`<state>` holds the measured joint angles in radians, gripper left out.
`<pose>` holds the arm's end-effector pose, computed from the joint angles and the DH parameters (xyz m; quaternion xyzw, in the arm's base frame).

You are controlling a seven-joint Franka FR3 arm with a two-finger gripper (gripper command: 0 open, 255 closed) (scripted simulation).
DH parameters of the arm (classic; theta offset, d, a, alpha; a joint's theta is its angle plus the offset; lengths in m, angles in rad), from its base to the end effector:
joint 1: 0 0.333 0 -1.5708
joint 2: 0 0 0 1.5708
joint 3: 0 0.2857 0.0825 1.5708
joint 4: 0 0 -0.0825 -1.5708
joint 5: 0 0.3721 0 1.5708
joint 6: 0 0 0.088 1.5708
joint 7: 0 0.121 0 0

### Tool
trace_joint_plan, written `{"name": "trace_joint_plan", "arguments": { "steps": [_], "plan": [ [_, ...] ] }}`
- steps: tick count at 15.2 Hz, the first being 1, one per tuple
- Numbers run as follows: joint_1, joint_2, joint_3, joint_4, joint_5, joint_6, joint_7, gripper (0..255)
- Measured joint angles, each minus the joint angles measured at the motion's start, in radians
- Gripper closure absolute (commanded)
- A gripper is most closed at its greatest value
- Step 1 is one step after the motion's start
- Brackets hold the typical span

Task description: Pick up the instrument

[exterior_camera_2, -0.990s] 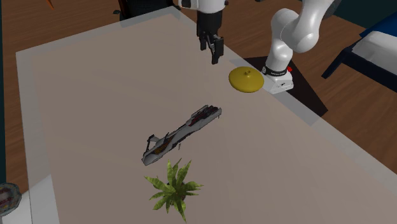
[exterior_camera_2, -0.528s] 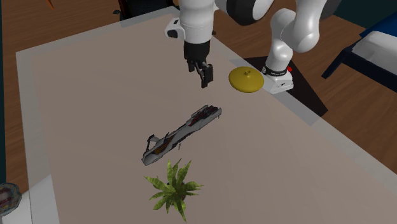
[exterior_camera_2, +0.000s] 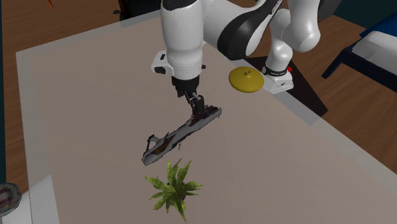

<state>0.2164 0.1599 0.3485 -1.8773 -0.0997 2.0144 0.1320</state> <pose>0.4977 0.3004 0.3907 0.9720 0.2340 0.0003 0.0187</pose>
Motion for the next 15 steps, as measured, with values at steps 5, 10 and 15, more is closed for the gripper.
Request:
{"name": "trace_joint_plan", "arguments": {
  "steps": [5,10,15],
  "plan": [
    [0.069,0.183,0.013,0.168,-0.097,-0.002,0.047,0],
    [0.088,0.235,0.01,0.175,-0.124,0.038,0.064,0],
    [0.091,0.255,0.005,0.157,-0.135,0.074,0.074,255]
  ]
}}
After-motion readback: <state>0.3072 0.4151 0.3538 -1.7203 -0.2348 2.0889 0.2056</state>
